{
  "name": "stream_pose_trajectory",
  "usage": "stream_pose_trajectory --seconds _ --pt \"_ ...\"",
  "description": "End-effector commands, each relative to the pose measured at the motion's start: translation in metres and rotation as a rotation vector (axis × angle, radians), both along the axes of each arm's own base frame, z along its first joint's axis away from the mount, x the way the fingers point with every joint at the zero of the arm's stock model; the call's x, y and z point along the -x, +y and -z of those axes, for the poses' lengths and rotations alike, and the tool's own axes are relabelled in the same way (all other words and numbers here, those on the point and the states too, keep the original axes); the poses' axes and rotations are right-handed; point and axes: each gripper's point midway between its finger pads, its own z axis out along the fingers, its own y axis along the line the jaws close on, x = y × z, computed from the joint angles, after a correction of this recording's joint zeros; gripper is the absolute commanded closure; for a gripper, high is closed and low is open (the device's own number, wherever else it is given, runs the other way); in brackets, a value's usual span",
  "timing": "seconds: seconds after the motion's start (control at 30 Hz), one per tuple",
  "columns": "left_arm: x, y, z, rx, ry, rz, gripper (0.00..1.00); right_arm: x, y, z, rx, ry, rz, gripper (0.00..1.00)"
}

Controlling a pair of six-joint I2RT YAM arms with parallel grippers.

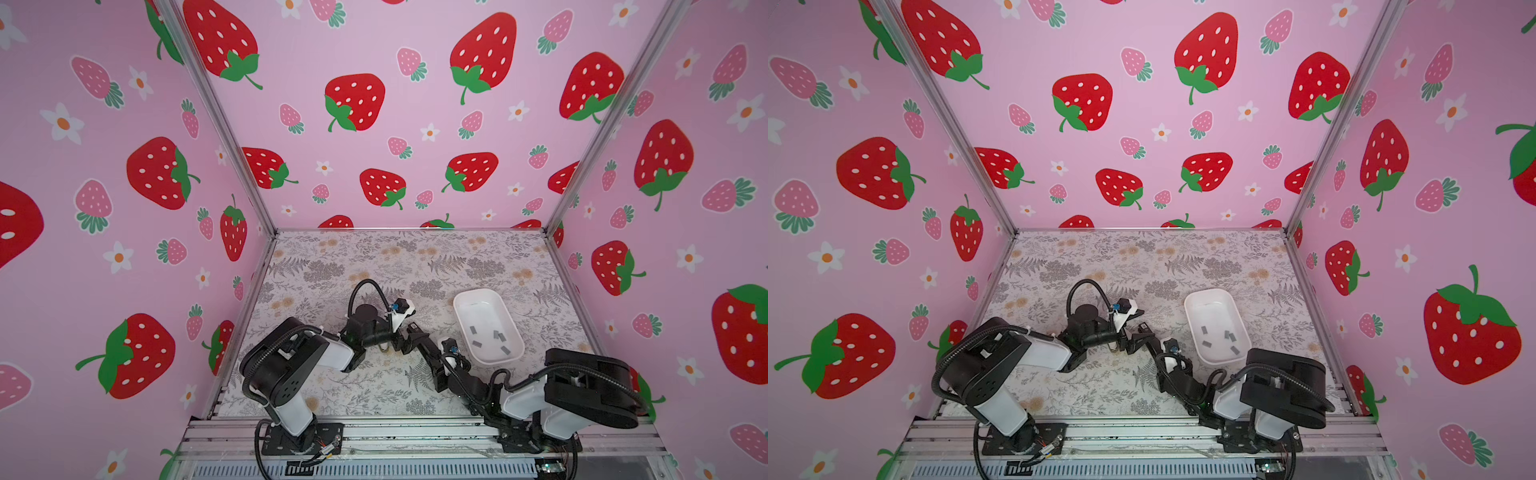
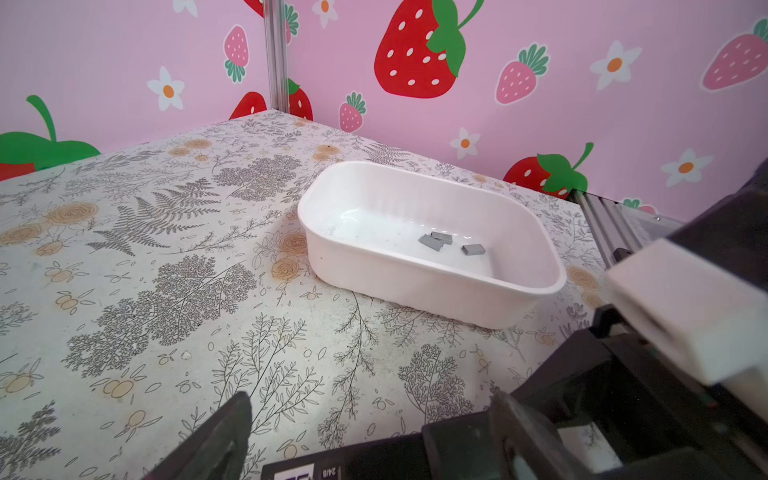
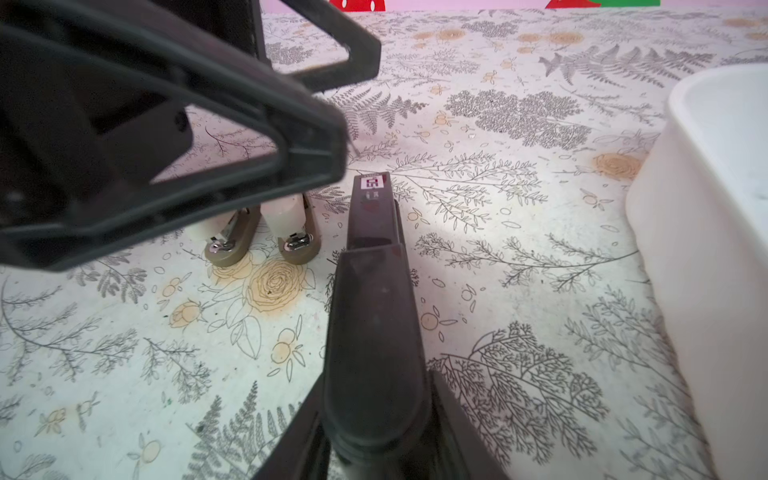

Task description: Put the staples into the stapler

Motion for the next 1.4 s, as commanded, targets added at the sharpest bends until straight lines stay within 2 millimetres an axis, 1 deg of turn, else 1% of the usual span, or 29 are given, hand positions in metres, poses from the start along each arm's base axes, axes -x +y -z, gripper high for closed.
stream_pose_trajectory --seconds 0.0,0.07,0.1,0.13,0.33,0.47,0.73,1.07,1.37 --pt "-0.013 -0.004 -0.004 -0.01 -0.009 -0.02 0.15 0.004 -0.005 -0.009 -0.005 -0.018 0.015 0.6" --pt "-0.014 -0.004 -0.002 -0.013 -0.004 -0.022 0.18 0.004 -0.006 -0.017 -0.013 -0.03 0.018 0.59" --pt "-0.013 -0.005 -0.001 -0.013 -0.004 -0.02 0.19 0.013 -0.001 -0.022 -0.021 -0.034 -0.014 0.59" --pt "-0.013 -0.005 -0.001 -0.013 -0.003 -0.018 0.2 0.014 0.0 -0.026 -0.029 -0.037 -0.02 0.6" --pt "-0.015 -0.006 0.004 -0.032 0.008 -0.018 0.25 0.012 -0.002 -0.052 -0.07 -0.062 -0.007 0.65" --pt "-0.016 -0.006 0.007 -0.039 0.011 -0.02 0.33 0.01 -0.001 -0.057 -0.065 -0.062 0.01 0.68" --pt "-0.016 -0.006 0.01 -0.048 0.013 -0.02 0.45 0.006 0.012 -0.051 -0.026 -0.057 0.032 0.73" --pt "-0.017 -0.007 0.016 -0.064 0.023 -0.013 0.51 -0.001 0.016 -0.035 0.027 -0.037 0.062 0.77" --pt "-0.019 -0.007 0.021 -0.082 0.035 -0.016 0.53 0.0 0.018 -0.014 0.059 0.006 0.058 0.8"
